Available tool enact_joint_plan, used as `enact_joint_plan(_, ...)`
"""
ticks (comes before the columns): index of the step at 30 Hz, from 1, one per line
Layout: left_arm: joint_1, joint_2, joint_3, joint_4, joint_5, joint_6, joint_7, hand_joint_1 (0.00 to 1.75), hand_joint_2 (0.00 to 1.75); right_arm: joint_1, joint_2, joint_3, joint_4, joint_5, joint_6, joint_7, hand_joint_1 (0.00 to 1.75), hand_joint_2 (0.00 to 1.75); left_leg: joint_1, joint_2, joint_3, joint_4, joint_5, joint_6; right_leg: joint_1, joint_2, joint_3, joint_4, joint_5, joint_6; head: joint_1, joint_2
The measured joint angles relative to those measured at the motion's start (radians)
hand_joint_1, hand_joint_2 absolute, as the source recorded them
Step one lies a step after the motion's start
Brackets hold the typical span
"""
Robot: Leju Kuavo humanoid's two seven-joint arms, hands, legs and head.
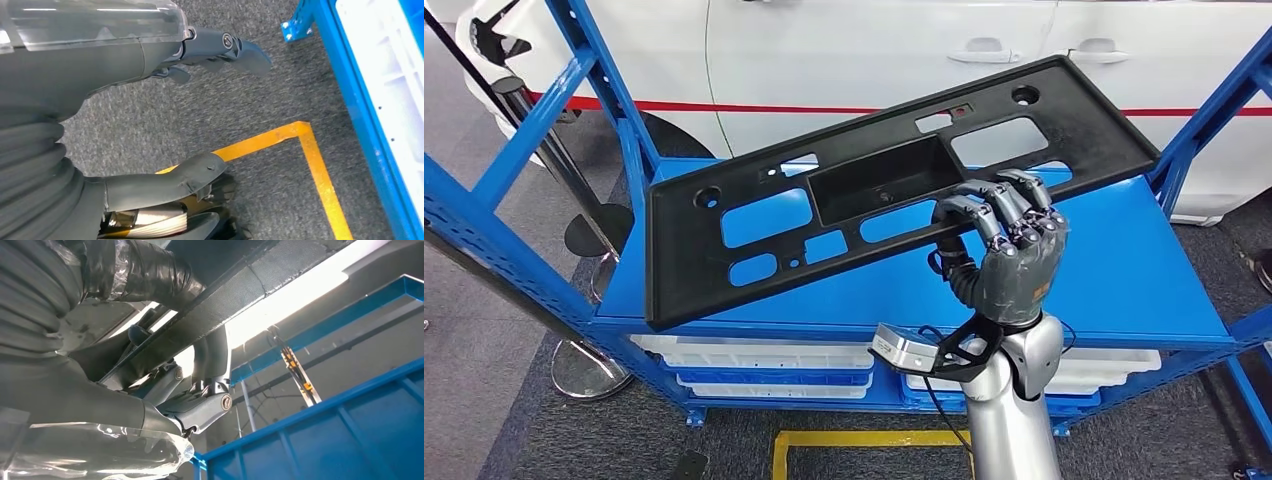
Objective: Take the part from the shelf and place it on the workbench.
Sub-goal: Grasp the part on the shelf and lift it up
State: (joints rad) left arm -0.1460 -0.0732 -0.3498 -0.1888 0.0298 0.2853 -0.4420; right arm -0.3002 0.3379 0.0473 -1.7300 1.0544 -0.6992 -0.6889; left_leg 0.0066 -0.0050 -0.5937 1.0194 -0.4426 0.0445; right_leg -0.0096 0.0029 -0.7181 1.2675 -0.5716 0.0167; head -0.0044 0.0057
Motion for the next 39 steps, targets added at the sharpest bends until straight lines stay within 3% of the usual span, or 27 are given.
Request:
enact_joint_plan(1,0.002,0.000,0.000,0.000,-0.001,0.000,0.002,0.00,1.75,0.003,-0.001,0.000,0.001,-0.001,0.000,0.000,1.75,1.75,-0.001,0.000,0.000,0.000,0.000,0.000,-0.001,0.000,-0.017,0.036,-0.007,0.001,0.000,0.000)
enact_joint_plan(2,0.003,0.000,0.000,0.000,-0.001,0.000,0.002,0.00,1.75,0.006,-0.002,0.000,0.002,-0.002,0.000,0.000,1.75,1.75,-0.001,-0.001,-0.001,0.001,0.000,0.000,-0.002,0.000,-0.015,0.032,0.007,0.001,0.000,0.000)
enact_joint_plan(4,0.003,0.000,0.000,0.000,-0.001,0.000,0.002,0.00,1.75,0.007,-0.002,0.000,0.003,-0.004,0.000,0.000,1.75,1.75,-0.001,-0.002,0.000,0.004,-0.002,-0.002,-0.003,-0.001,0.040,-0.076,0.070,-0.002,0.000,0.000)
enact_joint_plan(6,0.003,0.000,0.000,0.000,-0.001,0.000,0.002,0.00,1.75,0.007,-0.002,0.001,0.003,-0.006,0.000,0.000,1.75,1.75,-0.004,-0.003,-0.003,0.009,-0.005,-0.009,-0.001,-0.001,0.097,-0.189,0.109,-0.009,0.000,0.000)
enact_joint_plan(7,0.003,0.000,0.000,0.000,-0.001,0.000,0.002,0.00,1.75,0.008,-0.002,0.001,0.003,-0.006,0.000,0.000,1.75,1.75,-0.005,-0.003,-0.005,0.011,-0.006,-0.013,0.001,-0.001,0.108,-0.215,0.113,-0.012,0.000,0.000)
enact_joint_plan(11,0.003,0.000,0.000,0.000,0.000,-0.007,0.004,0.00,1.75,0.008,-0.002,0.003,0.003,-0.007,0.000,0.000,1.75,1.75,-0.003,-0.002,-0.012,0.025,-0.017,-0.034,0.002,0.001,0.112,-0.231,0.117,-0.029,0.000,0.000)
enact_joint_plan(13,0.004,0.000,0.000,0.000,0.010,-0.024,0.005,0.00,1.75,0.008,-0.001,0.006,0.006,-0.007,0.000,0.000,1.75,1.75,0.001,-0.001,-0.045,0.101,-0.064,-0.043,0.000,-0.002,0.116,-0.236,0.120,-0.038,0.000,0.000)
enact_joint_plan(15,0.009,-0.001,0.003,0.000,0.021,-0.035,0.016,0.00,1.75,0.008,-0.001,0.008,0.012,-0.007,0.000,0.000,1.75,1.75,0.004,-0.001,-0.102,0.222,-0.118,-0.051,0.001,-0.003,0.115,-0.236,0.120,-0.043,0.000,0.000)
enact_joint_plan(17,0.015,-0.002,0.005,0.000,0.026,-0.029,0.034,0.00,1.75,0.009,-0.001,0.009,0.019,-0.008,0.000,0.000,1.75,1.75,0.006,-0.001,-0.128,0.271,-0.120,-0.055,0.002,-0.003,0.115,-0.236,0.120,-0.043,0.000,0.000)
enact_joint_plan(18,0.016,-0.003,0.006,0.000,0.029,-0.022,0.043,0.00,1.75,0.009,-0.001,0.010,0.022,-0.008,0.000,0.000,1.75,1.75,0.007,-0.001,-0.115,0.244,-0.097,-0.055,0.002,-0.003,0.115,-0.235,0.120,-0.043,-0.001,0.000)
enact_joint_plan(20,0.015,-0.003,0.011,0.000,0.033,-0.008,0.057,0.00,1.75,0.008,-0.001,0.015,0.029,-0.013,0.000,0.000,1.75,1.75,0.007,-0.001,-0.056,0.121,-0.037,-0.053,0.002,-0.002,0.116,-0.233,0.118,-0.040,-0.001,0.000)
enact_joint_plan(22,0.012,-0.003,0.017,0.000,0.038,-0.001,0.071,0.00,1.75,0.007,-0.001,0.023,0.037,-0.029,0.000,0.000,1.75,1.75,0.003,-0.002,-0.012,0.029,-0.008,-0.045,0.005,-0.002,0.113,-0.229,0.116,-0.032,0.000,0.000)
enact_joint_plan(25,0.012,-0.003,0.028,0.000,0.043,0.000,0.098,0.00,1.75,0.006,-0.001,0.042,0.059,-0.059,0.000,0.000,1.75,1.75,-0.002,-0.003,-0.008,0.013,-0.003,-0.028,0.005,-0.002,0.112,-0.230,0.120,-0.017,0.000,0.000)
enact_joint_plan(27,0.012,-0.004,0.035,0.000,0.044,-0.001,0.118,0.00,1.75,0.006,-0.001,0.056,0.071,-0.067,0.000,0.000,1.75,1.75,0.000,-0.002,-0.007,0.006,0.006,-0.014,0.003,-0.001,0.104,-0.210,0.102,-0.008,0.000,0.000)
enact_joint_plan(30,0.012,-0.007,0.041,0.000,0.047,-0.010,0.140,0.00,1.75,0.005,-0.002,0.074,0.089,-0.064,0.000,0.000,1.75,1.75,0.000,0.000,-0.011,0.001,0.014,-0.003,0.002,-0.002,0.045,-0.063,0.008,-0.002,0.000,0.000)
enact_joint_plan(31,0.014,-0.009,0.044,0.000,0.048,-0.015,0.145,0.00,1.75,0.005,-0.002,0.080,0.099,-0.063,0.000,0.000,1.75,1.75,-0.002,0.000,-0.014,0.001,0.015,-0.001,0.001,-0.002,0.024,-0.010,-0.014,-0.002,0.000,0.000)
enact_joint_plan(32,0.015,-0.011,0.046,0.000,0.048,-0.021,0.149,0.00,1.75,0.005,-0.002,0.085,0.108,-0.064,0.000,0.000,1.75,1.75,-0.004,0.000,-0.017,0.002,0.017,0.000,0.002,-0.002,0.015,0.016,-0.018,-0.002,0.000,0.000)
enact_joint_plan(33,0.017,-0.014,0.048,0.000,0.047,-0.027,0.151,0.00,1.75,0.005,-0.002,0.091,0.116,-0.068,0.000,0.000,1.75,1.75,-0.005,0.000,-0.020,0.003,0.018,0.001,0.002,-0.002,0.024,0.007,-0.005,-0.005,0.000,0.000)
enact_joint_plan(36,0.019,-0.022,0.049,0.000,0.040,-0.041,0.154,0.00,1.75,0.001,-0.002,0.109,0.130,-0.082,0.000,0.000,1.75,1.75,-0.008,-0.001,-0.025,0.008,0.022,-0.003,0.007,-0.002,0.122,-0.163,0.069,-0.018,0.000,0.000)
enact_joint_plan(37,0.019,-0.025,0.049,0.000,0.037,-0.043,0.156,0.00,1.75,0.000,-0.002,0.114,0.134,-0.083,0.000,0.000,1.75,1.75,-0.009,-0.002,-0.028,0.010,0.025,-0.007,0.010,-0.002,0.144,-0.206,0.080,-0.022,0.000,0.000)
enact_joint_plan(39,0.019,-0.026,0.051,0.000,0.028,-0.047,0.163,0.00,1.75,-0.001,-0.002,0.121,0.140,-0.082,0.000,0.000,1.75,1.75,-0.011,-0.001,-0.032,0.011,0.030,-0.016,0.015,-0.001,0.152,-0.230,0.084,-0.028,0.000,0.000)
